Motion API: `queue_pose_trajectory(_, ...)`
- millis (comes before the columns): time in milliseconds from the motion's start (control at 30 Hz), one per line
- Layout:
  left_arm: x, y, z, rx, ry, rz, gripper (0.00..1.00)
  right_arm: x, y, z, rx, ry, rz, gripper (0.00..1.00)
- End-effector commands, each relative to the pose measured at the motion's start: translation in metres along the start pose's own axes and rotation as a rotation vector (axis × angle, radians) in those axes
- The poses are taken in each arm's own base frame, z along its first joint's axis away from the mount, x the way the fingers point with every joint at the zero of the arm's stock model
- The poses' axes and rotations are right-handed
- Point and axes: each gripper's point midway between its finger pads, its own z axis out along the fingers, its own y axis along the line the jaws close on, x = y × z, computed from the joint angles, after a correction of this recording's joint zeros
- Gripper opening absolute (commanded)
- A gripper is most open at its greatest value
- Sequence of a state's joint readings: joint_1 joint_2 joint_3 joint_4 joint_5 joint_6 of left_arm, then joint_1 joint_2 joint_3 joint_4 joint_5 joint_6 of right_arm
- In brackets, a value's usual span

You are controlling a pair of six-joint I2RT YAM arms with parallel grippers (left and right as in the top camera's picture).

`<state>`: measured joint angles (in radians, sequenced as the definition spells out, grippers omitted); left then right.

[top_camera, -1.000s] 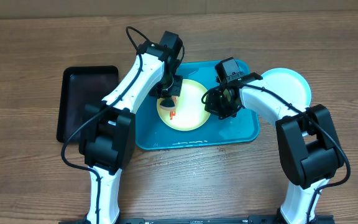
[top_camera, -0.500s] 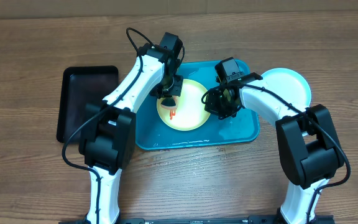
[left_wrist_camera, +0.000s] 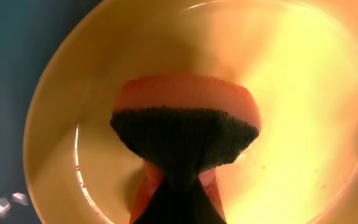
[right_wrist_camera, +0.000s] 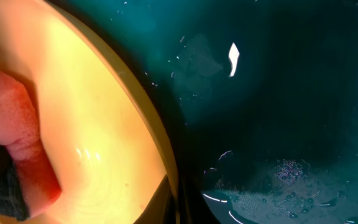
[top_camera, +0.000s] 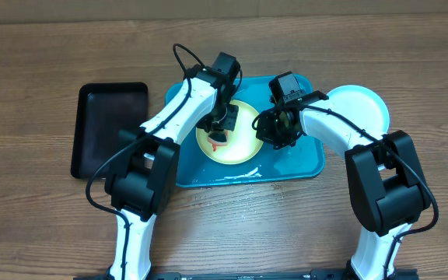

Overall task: Clean dirty plates on tray and stack at the side
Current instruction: 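Scrub the yellow plate's red smear with the sponge in the left gripper, then continue scrubbing the yellow plate in circles with the left gripper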

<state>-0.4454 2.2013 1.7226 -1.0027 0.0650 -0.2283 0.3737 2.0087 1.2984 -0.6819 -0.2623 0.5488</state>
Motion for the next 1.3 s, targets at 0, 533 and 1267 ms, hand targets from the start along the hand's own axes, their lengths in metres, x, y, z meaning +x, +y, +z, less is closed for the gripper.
queue_pose_trajectory(0, 0.008, -0.013, 0.004, 0.063, 0.029, 0.029, 0.04, 0.01, -0.016, 0.015, 0.053, 0.032, 0.016, 0.04)
queue_pose_trajectory(533, 0.007, -0.01, 0.001, 0.077, 0.031, 0.158, 0.04, 0.01, -0.016, 0.015, 0.054, 0.031, 0.016, 0.04)
queue_pose_trajectory(1267, -0.022, -0.01, 0.001, 0.044, -0.088, -0.009, 0.04, 0.01, -0.015, 0.015, 0.051, 0.029, 0.015, 0.04)
